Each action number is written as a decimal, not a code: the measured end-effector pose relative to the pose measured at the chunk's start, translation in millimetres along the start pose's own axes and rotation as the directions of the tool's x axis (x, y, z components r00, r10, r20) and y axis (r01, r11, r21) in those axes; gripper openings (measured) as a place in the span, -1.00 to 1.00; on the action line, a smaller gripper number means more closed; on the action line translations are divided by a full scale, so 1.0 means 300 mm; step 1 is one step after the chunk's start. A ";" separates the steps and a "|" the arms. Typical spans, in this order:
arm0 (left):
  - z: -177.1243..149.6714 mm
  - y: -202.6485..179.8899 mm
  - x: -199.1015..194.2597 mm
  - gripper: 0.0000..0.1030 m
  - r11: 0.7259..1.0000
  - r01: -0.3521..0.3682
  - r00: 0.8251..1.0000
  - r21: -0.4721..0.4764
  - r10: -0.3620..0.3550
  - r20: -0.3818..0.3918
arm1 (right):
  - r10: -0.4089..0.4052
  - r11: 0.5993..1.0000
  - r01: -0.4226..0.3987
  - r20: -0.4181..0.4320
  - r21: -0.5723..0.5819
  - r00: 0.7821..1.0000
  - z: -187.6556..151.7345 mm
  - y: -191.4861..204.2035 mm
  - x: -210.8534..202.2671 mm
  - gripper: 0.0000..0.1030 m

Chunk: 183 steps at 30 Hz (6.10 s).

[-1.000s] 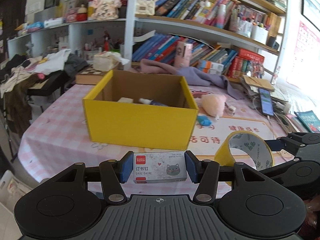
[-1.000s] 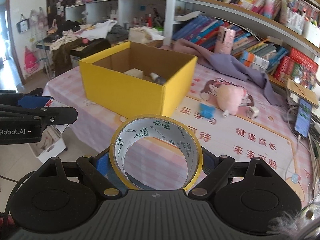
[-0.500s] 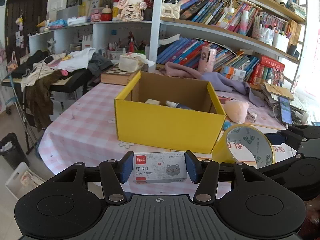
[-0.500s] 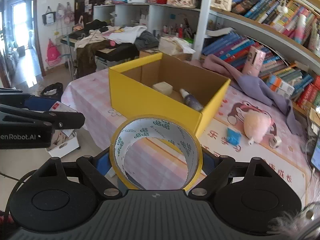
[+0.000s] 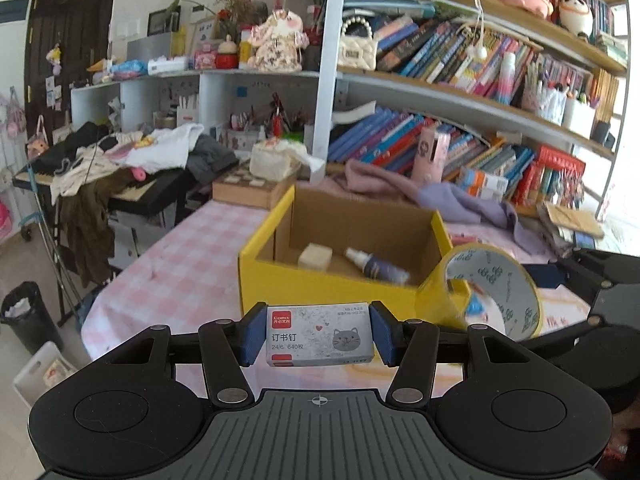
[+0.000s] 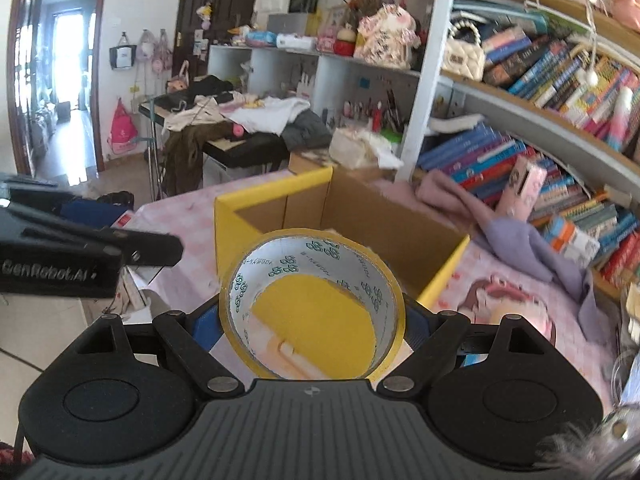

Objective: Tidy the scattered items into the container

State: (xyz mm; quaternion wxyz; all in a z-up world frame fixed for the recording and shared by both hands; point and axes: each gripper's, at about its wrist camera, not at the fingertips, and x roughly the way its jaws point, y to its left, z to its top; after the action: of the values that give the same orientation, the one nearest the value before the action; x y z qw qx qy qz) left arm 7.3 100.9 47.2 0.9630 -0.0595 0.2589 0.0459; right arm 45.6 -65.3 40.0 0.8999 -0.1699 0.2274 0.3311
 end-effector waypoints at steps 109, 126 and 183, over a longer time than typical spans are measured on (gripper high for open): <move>0.058 -0.018 0.083 1.00 0.986 0.036 0.997 0.164 -0.025 -0.068 | -0.151 0.979 0.147 0.019 0.144 0.988 -0.039 -0.062 -0.012 1.00; -0.117 -0.083 0.083 1.00 0.986 0.084 0.975 0.142 -0.052 -0.217 | -0.239 0.947 0.263 -0.145 0.184 0.960 -0.210 -0.028 -0.084 1.00; -0.099 -0.703 0.321 1.00 0.852 0.373 0.911 0.367 -0.260 -0.321 | -0.388 0.804 0.483 -0.310 0.346 0.868 -0.444 -0.560 -0.210 0.94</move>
State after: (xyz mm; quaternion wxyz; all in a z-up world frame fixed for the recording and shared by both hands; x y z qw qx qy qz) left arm 100.7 -106.2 -7.7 0.9046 0.1016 0.3730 -0.1797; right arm 76.4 -280.3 -12.9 0.9354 -0.0603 0.3465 0.0373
